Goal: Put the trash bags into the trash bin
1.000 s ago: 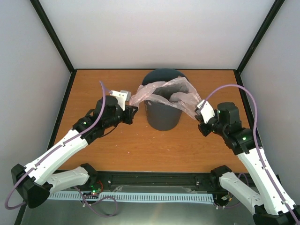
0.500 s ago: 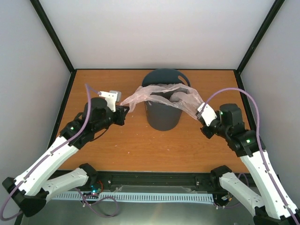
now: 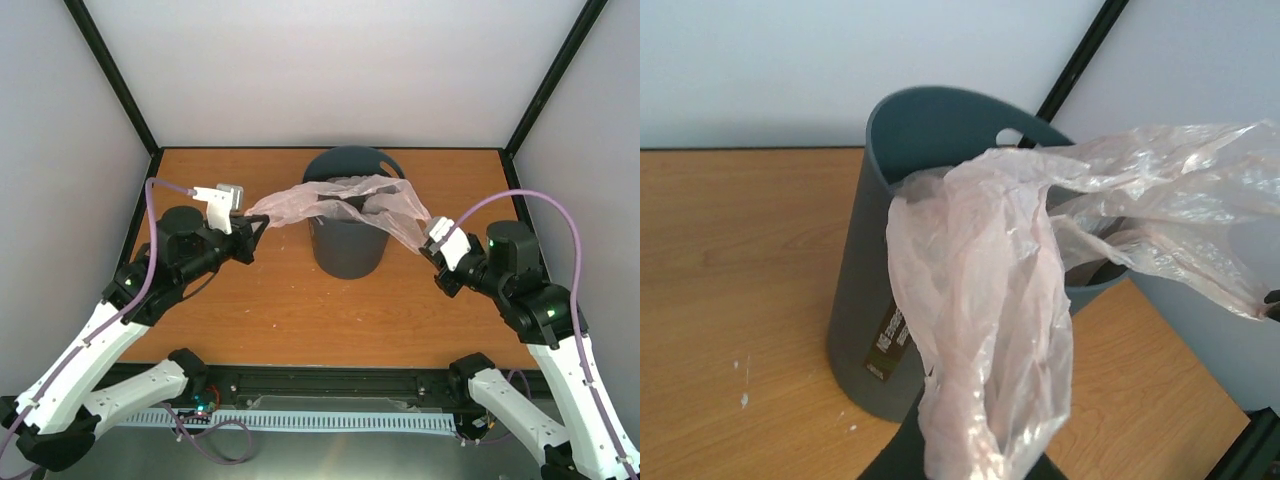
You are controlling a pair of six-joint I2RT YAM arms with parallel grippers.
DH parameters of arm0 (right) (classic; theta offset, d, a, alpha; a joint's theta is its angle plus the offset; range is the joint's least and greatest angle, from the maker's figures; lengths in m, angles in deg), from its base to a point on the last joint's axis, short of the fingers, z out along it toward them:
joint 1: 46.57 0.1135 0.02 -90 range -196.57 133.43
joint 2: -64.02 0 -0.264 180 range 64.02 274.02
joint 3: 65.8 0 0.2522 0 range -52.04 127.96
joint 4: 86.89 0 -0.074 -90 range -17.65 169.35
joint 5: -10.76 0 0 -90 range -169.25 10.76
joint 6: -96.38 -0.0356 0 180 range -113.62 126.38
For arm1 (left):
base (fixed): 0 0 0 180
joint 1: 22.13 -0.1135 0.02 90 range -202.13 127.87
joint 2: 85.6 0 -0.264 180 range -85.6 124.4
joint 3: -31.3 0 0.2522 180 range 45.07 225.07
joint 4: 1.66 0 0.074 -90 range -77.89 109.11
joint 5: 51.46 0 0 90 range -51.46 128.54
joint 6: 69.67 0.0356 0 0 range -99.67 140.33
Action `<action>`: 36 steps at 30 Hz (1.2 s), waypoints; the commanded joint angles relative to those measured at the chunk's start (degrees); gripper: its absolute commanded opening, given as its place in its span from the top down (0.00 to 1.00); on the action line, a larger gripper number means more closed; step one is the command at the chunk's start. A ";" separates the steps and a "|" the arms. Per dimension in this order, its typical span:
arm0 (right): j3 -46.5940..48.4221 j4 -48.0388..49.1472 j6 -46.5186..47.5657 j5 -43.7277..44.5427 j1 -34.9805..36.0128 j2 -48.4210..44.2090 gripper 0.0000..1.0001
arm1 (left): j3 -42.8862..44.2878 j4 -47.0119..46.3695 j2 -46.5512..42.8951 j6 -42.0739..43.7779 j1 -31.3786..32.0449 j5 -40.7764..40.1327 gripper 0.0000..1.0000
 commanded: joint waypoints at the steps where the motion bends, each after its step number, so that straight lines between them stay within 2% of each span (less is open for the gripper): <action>1: 3.85 -1.44 0.08 -0.88 -0.34 1.21 0.93 | 4.95 -0.23 -0.68 2.27 -0.25 -1.24 0.99; 8: -0.68 -1.43 4.74 5.89 -0.38 3.03 0.92 | 3.06 3.66 -0.47 2.19 -0.25 -7.16 0.99; 14: -5.05 -0.68 8.55 4.25 -0.30 6.91 0.91 | -5.99 -2.04 0.15 1.97 -0.25 -6.58 0.99; 18: -9.11 3.09 10.36 5.59 -0.30 9.58 0.91 | -10.57 -5.88 2.85 0.96 -0.55 -7.84 0.99; 25: -12.20 10.46 10.73 8.11 -0.32 14.56 0.91 | -11.59 -8.36 9.99 0.25 -1.53 -6.26 0.99; 33: -15.52 12.43 10.83 9.58 -0.33 13.67 0.91 | -13.39 -10.31 12.33 0.85 -2.59 -6.69 0.99; 36: -17.05 12.41 10.50 11.64 -0.39 12.89 0.91 | -14.42 -11.78 14.39 2.62 -2.63 -0.92 0.99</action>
